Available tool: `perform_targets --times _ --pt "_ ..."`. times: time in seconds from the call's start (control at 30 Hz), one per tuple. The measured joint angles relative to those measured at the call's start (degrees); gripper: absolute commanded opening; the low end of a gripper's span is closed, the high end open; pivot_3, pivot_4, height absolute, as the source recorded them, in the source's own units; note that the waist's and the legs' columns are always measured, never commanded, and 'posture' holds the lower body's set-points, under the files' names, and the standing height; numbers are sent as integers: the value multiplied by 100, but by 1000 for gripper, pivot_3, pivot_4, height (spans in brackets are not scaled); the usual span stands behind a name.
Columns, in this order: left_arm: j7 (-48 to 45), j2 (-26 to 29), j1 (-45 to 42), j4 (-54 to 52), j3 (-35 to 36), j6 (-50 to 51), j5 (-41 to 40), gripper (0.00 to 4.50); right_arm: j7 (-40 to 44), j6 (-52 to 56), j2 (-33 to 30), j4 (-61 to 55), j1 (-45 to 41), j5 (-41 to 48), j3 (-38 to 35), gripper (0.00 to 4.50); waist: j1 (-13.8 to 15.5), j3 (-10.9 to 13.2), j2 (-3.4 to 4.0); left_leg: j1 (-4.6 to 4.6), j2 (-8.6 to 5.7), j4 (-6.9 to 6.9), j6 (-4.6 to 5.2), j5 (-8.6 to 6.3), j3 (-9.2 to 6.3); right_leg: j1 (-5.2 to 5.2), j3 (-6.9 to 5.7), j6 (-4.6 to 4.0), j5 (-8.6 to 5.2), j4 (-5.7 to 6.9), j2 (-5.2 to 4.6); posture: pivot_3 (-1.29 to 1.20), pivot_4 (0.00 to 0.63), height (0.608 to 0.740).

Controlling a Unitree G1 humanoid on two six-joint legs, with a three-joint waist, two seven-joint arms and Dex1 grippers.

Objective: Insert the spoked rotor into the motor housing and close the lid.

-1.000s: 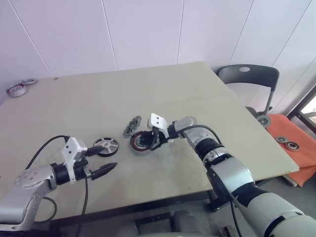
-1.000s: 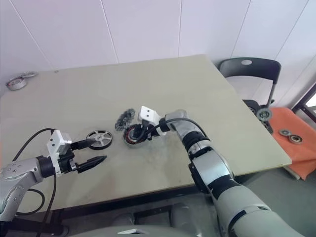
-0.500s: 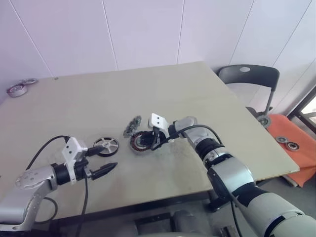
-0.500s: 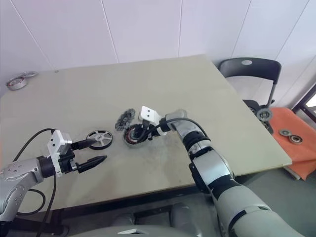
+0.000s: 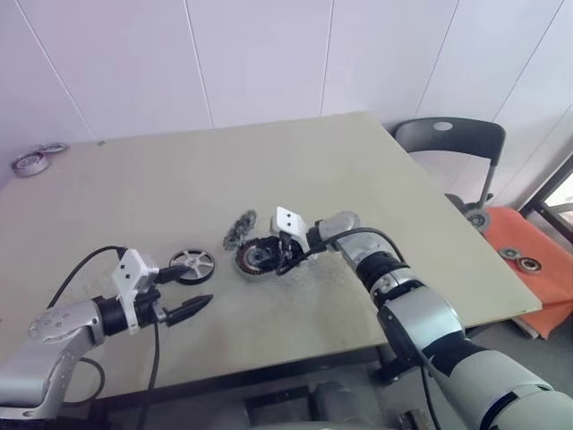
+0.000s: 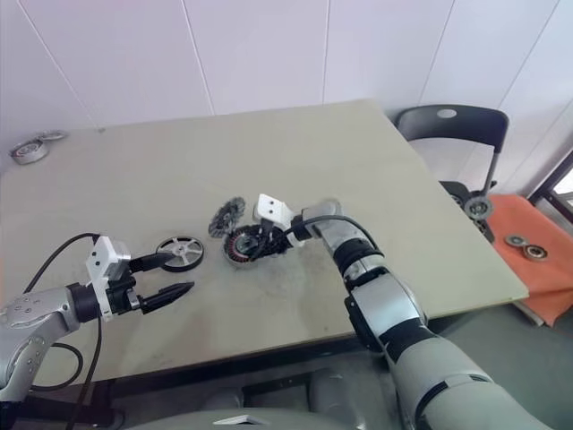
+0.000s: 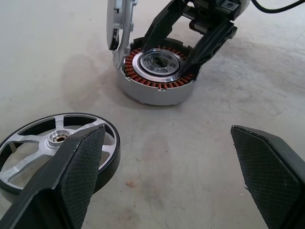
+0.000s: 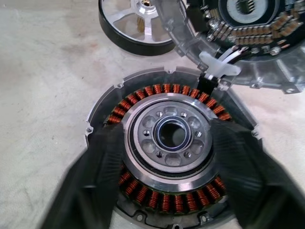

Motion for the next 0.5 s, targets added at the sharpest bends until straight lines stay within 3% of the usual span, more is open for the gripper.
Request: perform_targets --times 0.5 --pt "-7 -27 -57 11 -83 -15 3 4500 28 130 8 -8 -1 73 -65 2959 3 -3 -4 0 0 1 0 0 0 2 0 0 0 0 0 0 0 740"
